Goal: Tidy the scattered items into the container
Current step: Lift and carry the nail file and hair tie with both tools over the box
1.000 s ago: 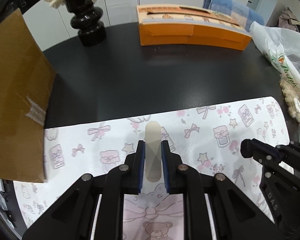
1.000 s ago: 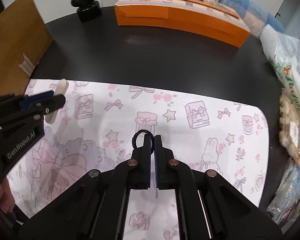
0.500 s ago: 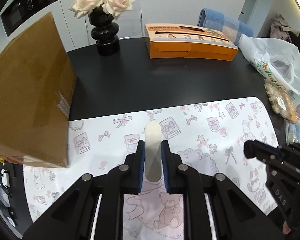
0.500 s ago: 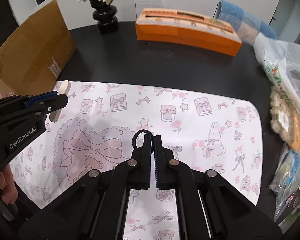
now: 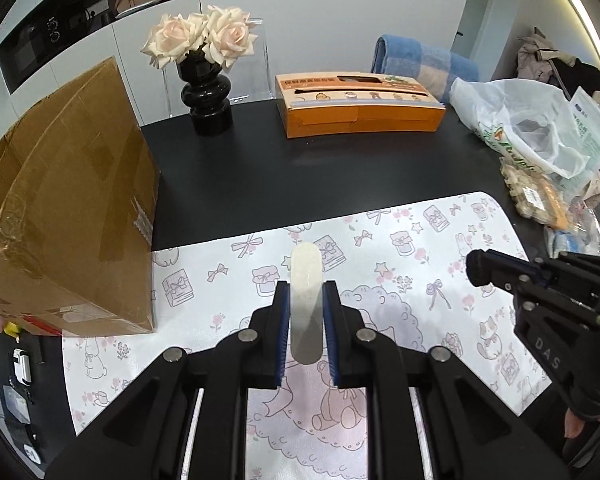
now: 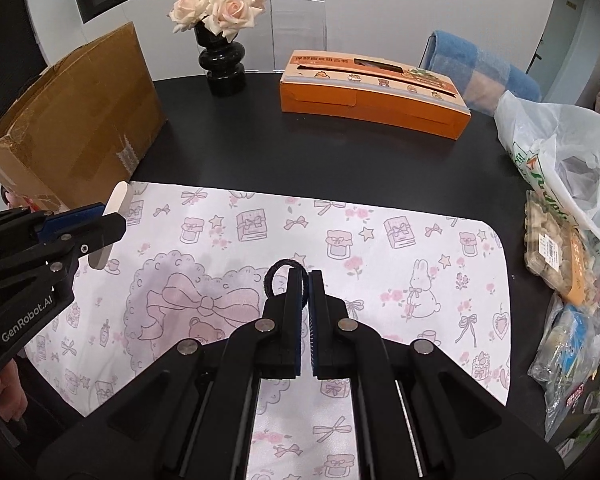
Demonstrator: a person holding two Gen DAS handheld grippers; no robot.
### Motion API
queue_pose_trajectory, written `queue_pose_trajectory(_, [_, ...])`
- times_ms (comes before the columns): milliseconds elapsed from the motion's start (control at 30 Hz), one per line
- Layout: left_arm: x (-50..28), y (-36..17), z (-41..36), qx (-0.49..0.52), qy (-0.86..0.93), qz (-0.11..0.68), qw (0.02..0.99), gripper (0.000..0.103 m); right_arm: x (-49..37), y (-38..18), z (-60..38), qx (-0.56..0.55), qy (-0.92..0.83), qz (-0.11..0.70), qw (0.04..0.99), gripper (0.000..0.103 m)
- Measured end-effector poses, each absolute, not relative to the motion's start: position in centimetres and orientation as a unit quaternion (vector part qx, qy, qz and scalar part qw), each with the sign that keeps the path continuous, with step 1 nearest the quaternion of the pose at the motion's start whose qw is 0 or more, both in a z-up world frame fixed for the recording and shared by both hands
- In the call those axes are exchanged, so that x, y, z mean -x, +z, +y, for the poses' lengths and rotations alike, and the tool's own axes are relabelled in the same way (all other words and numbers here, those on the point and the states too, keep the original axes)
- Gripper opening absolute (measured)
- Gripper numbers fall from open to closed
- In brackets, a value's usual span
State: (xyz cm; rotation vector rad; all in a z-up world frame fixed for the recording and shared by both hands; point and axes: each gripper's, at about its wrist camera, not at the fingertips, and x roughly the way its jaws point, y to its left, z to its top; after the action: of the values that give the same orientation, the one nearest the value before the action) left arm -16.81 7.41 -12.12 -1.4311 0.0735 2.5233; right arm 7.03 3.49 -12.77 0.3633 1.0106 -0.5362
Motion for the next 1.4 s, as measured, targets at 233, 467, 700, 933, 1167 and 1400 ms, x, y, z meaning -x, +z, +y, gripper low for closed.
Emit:
queue_pose_trajectory(233, [16.4,-11.5,6.6,0.478,0.869,0.029,0.125,0.016,-7.5,-12.1,4.6,-0.167,-0.249,0.471,0.830,0.003])
queue_pose_trajectory(467, [16.0,-10.1,4.3,0.463,0.877,0.016,0.132,0.016,-8.7,-10.5,6.1,-0.151,-0.251,0.458,0.839,0.003])
queue_pose_trajectory(700, [15.9,-8.0,1.1,0.433,0.894,0.003,0.112,0.016,-10.7,-9.3,7.3,-0.149,-0.249,0.454,0.843,0.003])
queue_pose_trajectory(933, [15.9,-5.0,-2.4,0.402,0.910,-0.024,0.101,0.016,-13.9,-6.3,9.2,-0.127,-0.238,0.446,0.853,0.003])
queue_pose_trajectory(1167, [16.8,-2.4,-6.8,0.378,0.920,-0.058,0.083,0.016,-18.7,-2.6,11.4,-0.089,-0.226,0.436,0.867,0.003])
queue_pose_trajectory(1400, [18.4,-0.9,-12.5,0.360,0.928,-0.091,0.046,0.016,-23.7,-0.5,13.6,-0.069,-0.201,0.432,0.876,0.003])
